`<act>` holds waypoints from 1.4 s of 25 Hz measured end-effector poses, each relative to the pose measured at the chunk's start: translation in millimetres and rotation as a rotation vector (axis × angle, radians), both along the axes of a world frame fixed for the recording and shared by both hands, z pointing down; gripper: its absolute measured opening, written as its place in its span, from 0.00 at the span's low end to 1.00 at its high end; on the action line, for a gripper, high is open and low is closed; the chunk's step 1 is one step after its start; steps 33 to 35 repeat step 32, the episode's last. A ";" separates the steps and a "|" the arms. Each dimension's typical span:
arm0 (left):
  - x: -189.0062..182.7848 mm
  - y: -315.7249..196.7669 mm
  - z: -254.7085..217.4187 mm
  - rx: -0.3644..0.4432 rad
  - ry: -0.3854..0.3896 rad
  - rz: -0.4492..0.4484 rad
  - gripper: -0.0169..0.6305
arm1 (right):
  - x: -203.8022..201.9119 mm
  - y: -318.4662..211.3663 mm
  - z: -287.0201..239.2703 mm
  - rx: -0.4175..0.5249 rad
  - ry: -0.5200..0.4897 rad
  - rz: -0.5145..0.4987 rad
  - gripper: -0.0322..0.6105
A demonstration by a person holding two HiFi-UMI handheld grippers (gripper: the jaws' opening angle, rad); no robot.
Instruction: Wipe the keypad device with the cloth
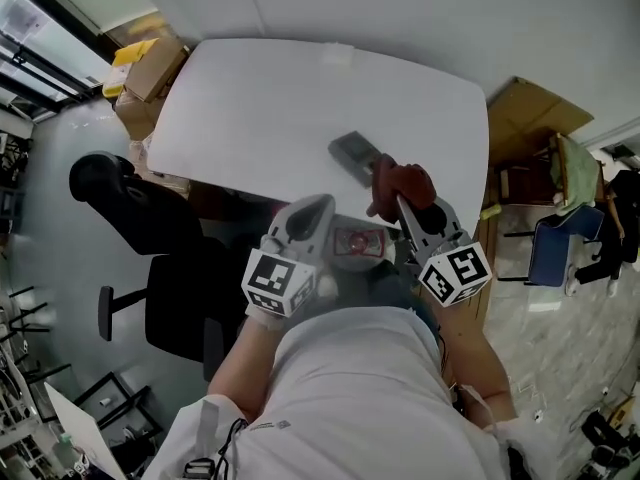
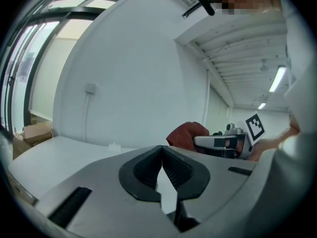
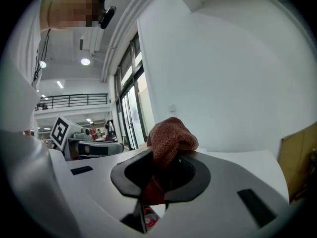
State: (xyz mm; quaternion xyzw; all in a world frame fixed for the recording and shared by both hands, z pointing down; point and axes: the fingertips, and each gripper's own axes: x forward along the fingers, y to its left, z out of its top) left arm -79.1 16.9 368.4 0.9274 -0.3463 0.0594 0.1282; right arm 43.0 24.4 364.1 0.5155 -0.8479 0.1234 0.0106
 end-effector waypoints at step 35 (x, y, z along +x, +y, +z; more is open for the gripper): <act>87.1 87.8 -42.4 0.080 0.010 0.109 0.05 | 75.5 102.1 -53.7 0.117 0.015 0.081 0.16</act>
